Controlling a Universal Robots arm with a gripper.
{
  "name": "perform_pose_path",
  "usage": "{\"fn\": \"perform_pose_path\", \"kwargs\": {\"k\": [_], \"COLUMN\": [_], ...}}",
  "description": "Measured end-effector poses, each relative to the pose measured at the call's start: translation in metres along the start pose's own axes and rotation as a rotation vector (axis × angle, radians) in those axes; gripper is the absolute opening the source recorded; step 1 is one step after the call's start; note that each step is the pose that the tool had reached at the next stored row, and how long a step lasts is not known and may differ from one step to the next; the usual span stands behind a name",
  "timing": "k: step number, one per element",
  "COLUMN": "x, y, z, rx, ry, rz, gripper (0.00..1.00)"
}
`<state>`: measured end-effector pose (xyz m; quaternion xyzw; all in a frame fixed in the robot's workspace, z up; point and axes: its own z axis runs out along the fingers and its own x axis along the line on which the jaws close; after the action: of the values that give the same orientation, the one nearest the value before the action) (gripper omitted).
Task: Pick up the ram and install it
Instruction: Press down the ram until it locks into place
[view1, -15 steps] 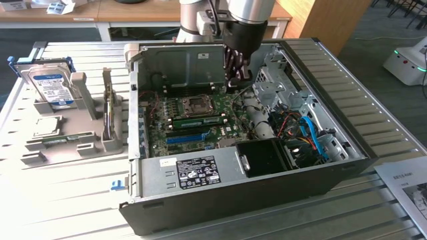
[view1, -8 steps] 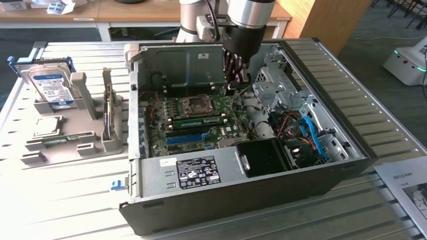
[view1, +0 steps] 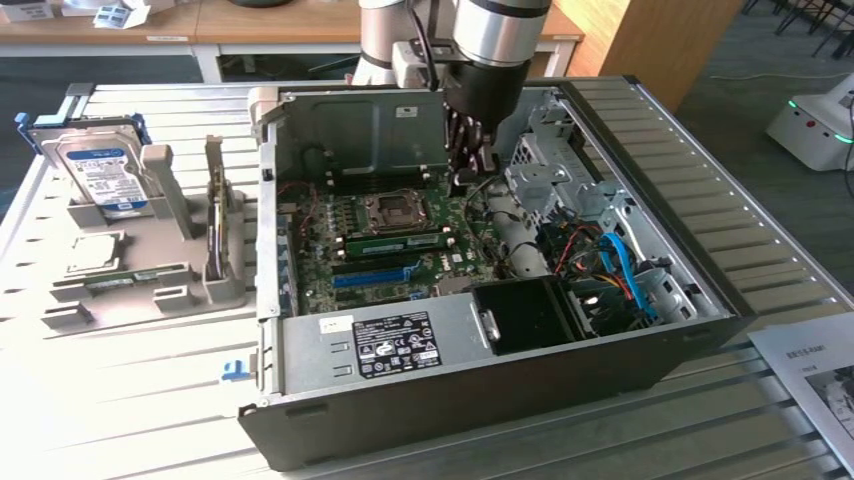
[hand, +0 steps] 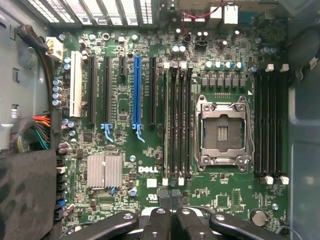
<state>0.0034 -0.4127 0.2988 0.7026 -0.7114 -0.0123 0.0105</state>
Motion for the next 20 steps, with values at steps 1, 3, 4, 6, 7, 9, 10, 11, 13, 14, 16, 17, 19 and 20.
{"fn": "perform_pose_path", "kwargs": {"k": [1,3,4,6,7,9,10,11,13,14,16,17,19,20], "x": [0.0,0.0,0.0,0.0,0.0,0.0,0.0,0.0,0.0,0.0,0.0,0.0,0.0,0.0], "y": [0.0,-0.0001,-0.0001,-0.0001,-0.0002,-0.0003,-0.0003,-0.0003,-0.0004,-0.0004,-0.0005,-0.0005,-0.0006,-0.0006], "z": [0.0009,0.0027,0.0037,0.0056,0.0066,0.0085,0.0095,0.0104,0.0122,0.0132,0.0151,0.016,0.0181,0.0189], "rx": [0.0,0.0,0.0,0.0,0.0,0.0,0.0,0.0,0.0,0.0,0.0,0.0,0.0,0.0], "ry": [0.0001,0.0001,0.0001,0.0002,0.0001,0.0001,0.0001,0.0001,0.0001,0.0,0.0,0.0001,0.0,0.0001], "rz": [0.0,0.0,0.0,0.0,0.0,0.0,0.0,0.0,0.0,0.0,0.0,0.0,0.0,0.0], "gripper": [0.1,0.1,0.1,0.1,0.1,0.1,0.1,0.1,0.1,0.1,0.1,0.1,0.1,0.1]}}
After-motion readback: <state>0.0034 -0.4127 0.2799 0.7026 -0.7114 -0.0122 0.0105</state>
